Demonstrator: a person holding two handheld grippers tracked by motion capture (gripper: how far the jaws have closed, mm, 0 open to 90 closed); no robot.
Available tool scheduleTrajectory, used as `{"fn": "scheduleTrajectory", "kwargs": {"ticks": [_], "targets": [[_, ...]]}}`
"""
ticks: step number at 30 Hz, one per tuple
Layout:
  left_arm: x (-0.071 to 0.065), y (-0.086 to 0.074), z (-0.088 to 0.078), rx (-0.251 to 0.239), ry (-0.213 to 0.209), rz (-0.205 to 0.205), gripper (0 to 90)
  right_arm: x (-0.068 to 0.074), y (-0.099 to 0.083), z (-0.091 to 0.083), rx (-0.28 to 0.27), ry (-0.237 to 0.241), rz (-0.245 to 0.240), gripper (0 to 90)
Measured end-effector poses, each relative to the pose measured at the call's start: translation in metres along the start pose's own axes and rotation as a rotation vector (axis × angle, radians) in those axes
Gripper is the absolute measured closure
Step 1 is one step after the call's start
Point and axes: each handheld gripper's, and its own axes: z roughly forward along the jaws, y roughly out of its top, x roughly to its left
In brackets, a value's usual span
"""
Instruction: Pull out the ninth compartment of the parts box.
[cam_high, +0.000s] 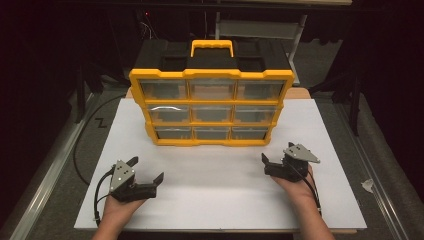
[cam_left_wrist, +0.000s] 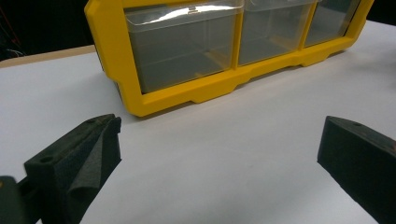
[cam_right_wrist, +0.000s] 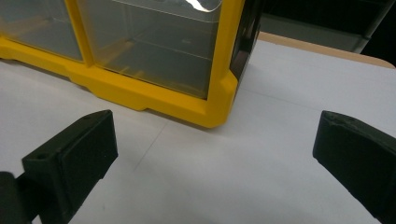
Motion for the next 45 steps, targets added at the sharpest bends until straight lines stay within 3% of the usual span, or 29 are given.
{"fn": "scheduleTrajectory", "kwargs": {"ticks": [4,8,11,14,21,26,34,39,45], "targets": [[0.000,0.000,0.000,0.004,-0.001,-0.005,0.2,0.000,0.003,0.008,0.022,-0.015,-0.018,1.4],[0.000,0.001,0.001,-0.005,0.003,-0.001,0.1,-0.001,0.006,0.014,0.022,-0.061,-0.048,3.1],[0.001,0.001,0.001,0.005,0.001,-0.008,0.2,-0.005,0.007,0.020,0.034,-0.064,-0.027,1.3],[0.002,0.001,0.001,0.009,-0.013,-0.011,0.2,-0.004,0.007,0.021,0.041,-0.068,-0.033,1.2],[0.001,0.002,-0.002,0.004,0.005,0.003,0.2,-0.003,0.008,0.013,0.023,-0.090,-0.065,1.1],[0.001,0.002,-0.005,0.007,0.006,0.005,0.6,-0.001,0.007,0.009,0.026,-0.095,-0.104,1.1],[-0.001,0.004,-0.007,-0.011,0.020,0.015,0.6,0.001,0.000,-0.003,0.034,-0.120,-0.215,1.1],[0.000,0.001,-0.004,0.003,0.031,-0.001,0.6,0.001,-0.002,-0.005,0.043,-0.144,-0.266,1.1],[-0.001,0.000,-0.003,-0.001,0.034,0.007,0.2,0.007,-0.003,-0.003,0.053,-0.151,-0.329,1.1]]}}
